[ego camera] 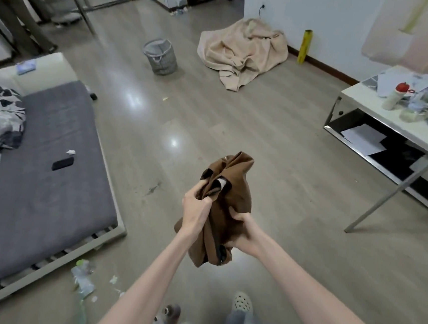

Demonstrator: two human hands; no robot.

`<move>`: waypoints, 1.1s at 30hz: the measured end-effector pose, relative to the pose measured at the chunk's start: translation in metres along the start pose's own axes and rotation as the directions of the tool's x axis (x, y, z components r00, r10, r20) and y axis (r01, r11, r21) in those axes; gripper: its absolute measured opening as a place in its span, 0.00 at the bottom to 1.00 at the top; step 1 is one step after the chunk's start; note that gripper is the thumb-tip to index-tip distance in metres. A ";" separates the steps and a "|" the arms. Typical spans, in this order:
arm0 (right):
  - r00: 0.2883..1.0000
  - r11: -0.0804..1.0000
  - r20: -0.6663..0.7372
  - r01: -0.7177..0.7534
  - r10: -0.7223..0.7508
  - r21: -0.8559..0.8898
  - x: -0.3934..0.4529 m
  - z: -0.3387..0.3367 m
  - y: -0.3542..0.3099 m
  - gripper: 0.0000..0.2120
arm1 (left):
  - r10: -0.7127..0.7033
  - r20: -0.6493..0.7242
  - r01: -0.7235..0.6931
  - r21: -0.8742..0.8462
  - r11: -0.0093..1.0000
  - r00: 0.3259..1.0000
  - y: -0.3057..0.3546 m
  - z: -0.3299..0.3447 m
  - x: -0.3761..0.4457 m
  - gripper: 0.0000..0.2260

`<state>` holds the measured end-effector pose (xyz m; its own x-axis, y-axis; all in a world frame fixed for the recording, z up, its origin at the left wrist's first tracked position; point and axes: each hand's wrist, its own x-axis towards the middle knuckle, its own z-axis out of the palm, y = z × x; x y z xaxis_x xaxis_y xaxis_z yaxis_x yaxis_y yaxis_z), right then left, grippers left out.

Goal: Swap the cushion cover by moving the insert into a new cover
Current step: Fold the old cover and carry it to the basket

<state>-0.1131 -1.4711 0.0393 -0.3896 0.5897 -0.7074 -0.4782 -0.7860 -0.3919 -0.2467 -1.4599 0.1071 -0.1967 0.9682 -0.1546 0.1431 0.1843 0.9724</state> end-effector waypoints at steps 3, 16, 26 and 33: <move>0.997 0.994 0.045 0.062 -0.066 0.090 0.024 0.007 -0.021 0.23 | -0.129 0.000 0.129 -0.083 0.988 0.992 0.003 0.000 0.034 0.15; 0.957 0.948 0.037 0.289 -0.287 -0.133 0.165 0.124 -0.159 0.23 | -0.720 0.245 0.671 -0.630 0.391 0.649 -0.021 -0.045 0.232 0.13; 0.938 0.915 -0.080 0.305 -0.336 -0.265 0.266 0.187 -0.247 0.33 | -0.820 0.300 0.850 -0.379 0.366 0.487 -0.008 -0.057 0.389 0.15; 0.898 0.946 -0.299 0.292 -0.322 -0.142 0.339 0.184 -0.295 0.17 | -0.776 0.160 0.786 -0.245 0.567 0.610 -0.007 -0.042 0.499 0.08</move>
<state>-0.2484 -1.0056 0.0233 0.0399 0.7274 -0.6850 -0.4544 -0.5974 -0.6608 -0.3860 -0.9854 0.0307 -0.0760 0.4742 -0.8771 -0.3108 0.8246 0.4727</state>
